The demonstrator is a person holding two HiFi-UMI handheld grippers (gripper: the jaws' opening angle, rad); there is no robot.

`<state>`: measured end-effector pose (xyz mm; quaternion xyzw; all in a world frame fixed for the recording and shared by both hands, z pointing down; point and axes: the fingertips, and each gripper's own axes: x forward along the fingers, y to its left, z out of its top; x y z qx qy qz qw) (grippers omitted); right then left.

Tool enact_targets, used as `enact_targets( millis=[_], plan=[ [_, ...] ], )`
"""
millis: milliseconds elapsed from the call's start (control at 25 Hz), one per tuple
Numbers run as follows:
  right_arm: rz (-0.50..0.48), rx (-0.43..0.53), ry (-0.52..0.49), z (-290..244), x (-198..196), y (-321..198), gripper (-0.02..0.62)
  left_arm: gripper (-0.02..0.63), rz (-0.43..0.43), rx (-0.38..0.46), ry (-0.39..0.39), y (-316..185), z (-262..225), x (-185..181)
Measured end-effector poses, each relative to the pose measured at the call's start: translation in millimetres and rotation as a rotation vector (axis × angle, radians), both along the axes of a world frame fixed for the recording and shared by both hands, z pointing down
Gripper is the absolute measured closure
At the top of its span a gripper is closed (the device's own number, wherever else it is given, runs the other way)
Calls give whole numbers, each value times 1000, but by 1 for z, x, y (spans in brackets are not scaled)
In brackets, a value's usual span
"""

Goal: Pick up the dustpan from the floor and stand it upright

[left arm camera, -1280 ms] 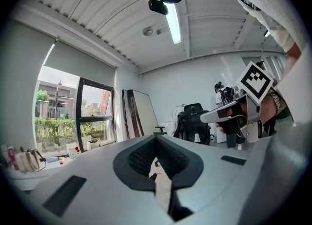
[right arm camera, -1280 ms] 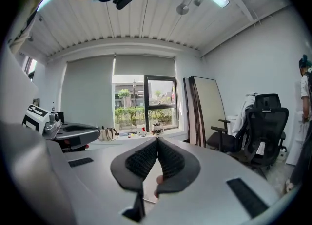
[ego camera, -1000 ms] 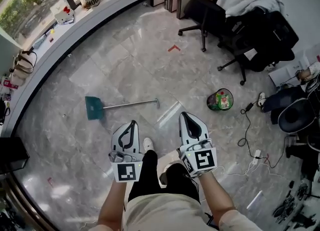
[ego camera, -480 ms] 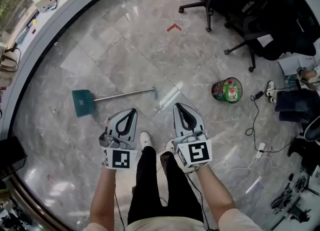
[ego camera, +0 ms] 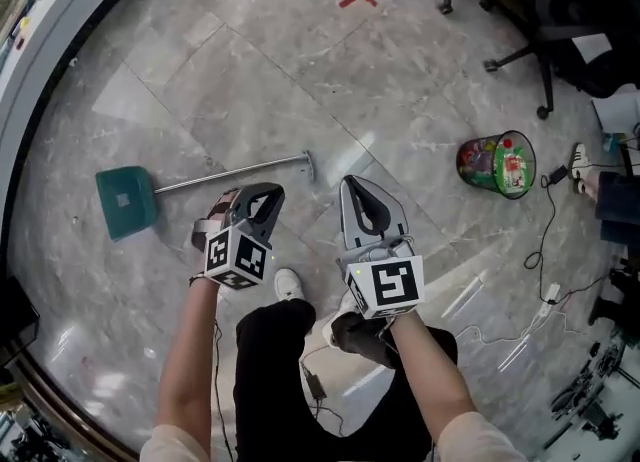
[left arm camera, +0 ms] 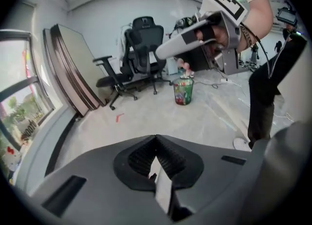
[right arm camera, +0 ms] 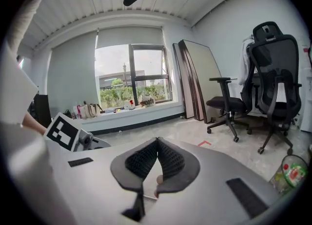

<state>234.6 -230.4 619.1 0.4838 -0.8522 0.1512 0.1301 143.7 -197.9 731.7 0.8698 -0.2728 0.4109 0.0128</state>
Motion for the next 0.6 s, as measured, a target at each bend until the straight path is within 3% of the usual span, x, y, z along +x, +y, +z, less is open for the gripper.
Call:
enact_targets(
  millis=[120,200,360,480,600],
  plan=[
    [-9,20,4,81,-8,-17,577,595,61,-160,-70,-10,108,-8],
    [-21,36,6,137,-15,-23,577,595,93,-221,-106,-16,173,-14],
    [-38,60,12,236,-27,-31,577,594,153,-240,-161,-31,278,-19],
    [-42,77,14,286,-29,-29,577,583,224,-274,-249,-33,348,-21],
    [-17,75,16,321,-22,-30,577,514,264,-323,-290,-41,395,-14]
  ],
)
